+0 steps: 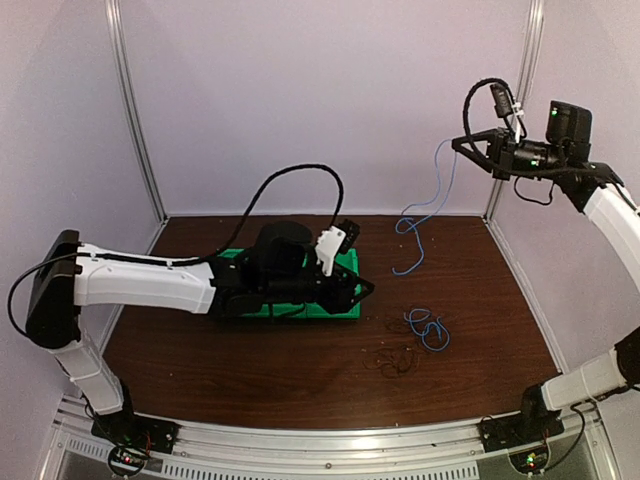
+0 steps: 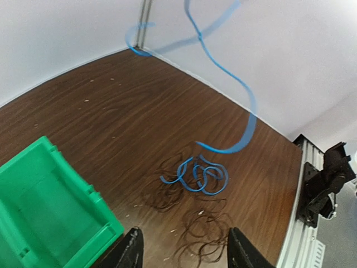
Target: Untangle the cables
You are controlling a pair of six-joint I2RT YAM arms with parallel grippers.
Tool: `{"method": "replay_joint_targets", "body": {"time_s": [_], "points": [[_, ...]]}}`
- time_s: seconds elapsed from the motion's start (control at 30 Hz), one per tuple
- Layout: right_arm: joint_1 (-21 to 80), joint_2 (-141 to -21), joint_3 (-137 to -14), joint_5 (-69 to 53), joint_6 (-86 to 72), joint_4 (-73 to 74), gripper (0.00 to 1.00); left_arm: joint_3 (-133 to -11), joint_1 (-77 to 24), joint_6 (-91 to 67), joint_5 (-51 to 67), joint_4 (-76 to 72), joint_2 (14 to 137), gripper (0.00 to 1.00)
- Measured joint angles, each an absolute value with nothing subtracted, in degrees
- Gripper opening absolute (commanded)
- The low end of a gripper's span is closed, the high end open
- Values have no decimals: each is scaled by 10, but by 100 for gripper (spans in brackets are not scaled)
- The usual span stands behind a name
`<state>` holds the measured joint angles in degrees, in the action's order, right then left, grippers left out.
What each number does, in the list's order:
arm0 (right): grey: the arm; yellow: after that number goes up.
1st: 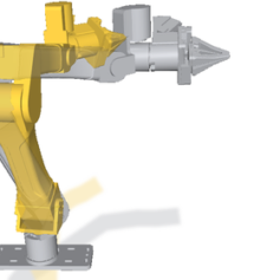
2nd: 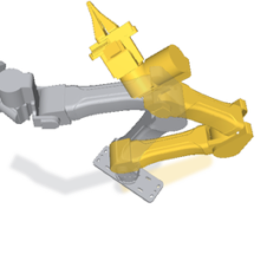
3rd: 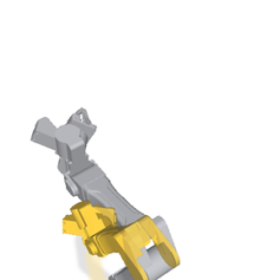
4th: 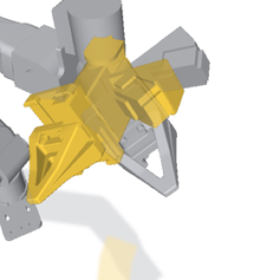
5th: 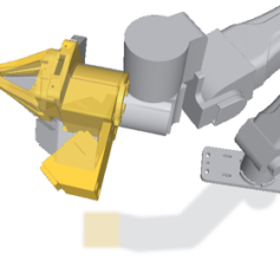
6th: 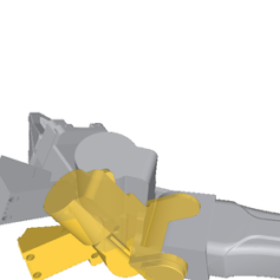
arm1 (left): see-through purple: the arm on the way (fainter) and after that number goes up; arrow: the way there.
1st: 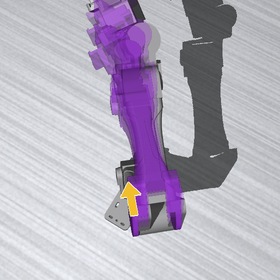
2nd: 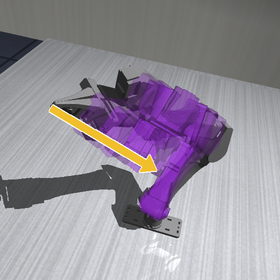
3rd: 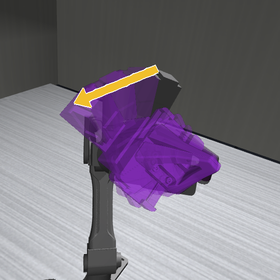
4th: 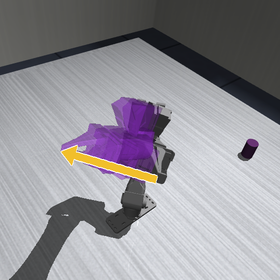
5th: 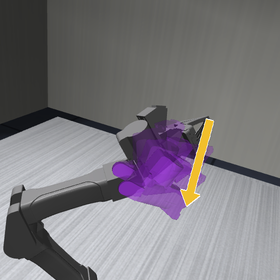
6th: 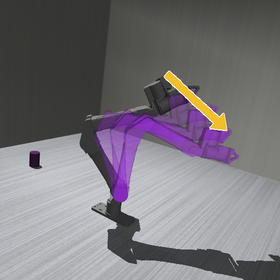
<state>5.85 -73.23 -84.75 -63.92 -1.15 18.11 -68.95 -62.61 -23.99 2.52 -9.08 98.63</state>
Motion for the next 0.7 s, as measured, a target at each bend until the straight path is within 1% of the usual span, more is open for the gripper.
{"method": "replay_joint_targets", "body": {"time_s": [0.13, 0.3, 0.4, 0.53, 0.7], "points": [[122, -776, -867, -603, 25, 209, 0, -604, -577, -222, -14, -48, 895, 54], [188, -844, -915, -563, 70, 252, 0, -511, -477, -190, -63, 11, 775, 63], [225, -885, -948, -548, 89, 273, 0, -494, -429, -162, -104, 45, 712, 67], [263, -946, -1004, -539, 102, 283, 0, -477, -374, -124, -151, 50, 654, 71], [302, -1036, -1107, -535, 104, 293, 0, -425, -287, -104, -210, 48, 605, 72]]}}
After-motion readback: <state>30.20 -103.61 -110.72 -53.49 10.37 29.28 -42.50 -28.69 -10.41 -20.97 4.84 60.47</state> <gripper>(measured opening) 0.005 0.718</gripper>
